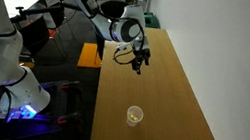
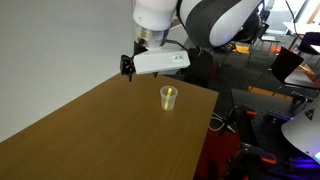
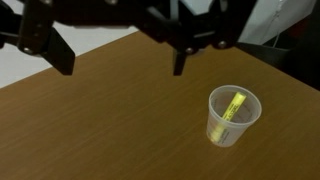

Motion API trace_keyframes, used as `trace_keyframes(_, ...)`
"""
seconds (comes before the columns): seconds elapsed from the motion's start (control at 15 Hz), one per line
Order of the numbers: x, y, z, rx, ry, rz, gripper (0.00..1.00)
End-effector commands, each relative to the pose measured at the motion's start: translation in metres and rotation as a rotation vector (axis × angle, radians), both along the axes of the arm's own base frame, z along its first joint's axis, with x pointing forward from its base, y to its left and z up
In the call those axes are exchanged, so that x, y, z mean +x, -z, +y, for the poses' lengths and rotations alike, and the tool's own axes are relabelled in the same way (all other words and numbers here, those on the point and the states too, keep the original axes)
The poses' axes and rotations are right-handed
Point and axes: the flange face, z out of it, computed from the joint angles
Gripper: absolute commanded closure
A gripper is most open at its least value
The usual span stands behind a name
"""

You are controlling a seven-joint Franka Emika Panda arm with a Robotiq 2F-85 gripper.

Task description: Put the yellow object in the cup

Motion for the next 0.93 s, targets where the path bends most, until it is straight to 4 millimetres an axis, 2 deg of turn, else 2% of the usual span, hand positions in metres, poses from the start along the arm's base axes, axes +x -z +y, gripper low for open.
trace_keyframes(0.0, -0.016, -0.004, 0.01, 0.075, -0.161, 0.048, 0.0)
trace_keyframes(0.4, -0.016, -0.001, 0.038, 0.208, -0.426, 0.205, 0.0)
trace_keyframes(0.6, -0.015, -0.007, 0.032, 0.271, -0.558, 0.303, 0.0)
trace_keyframes(0.8, -0.019, -0.022, 0.006, 0.317, -0.652, 0.396, 0.0)
trace_keyframes(0.87, -0.019, -0.008, 0.015, 0.296, -0.603, 0.362, 0.0)
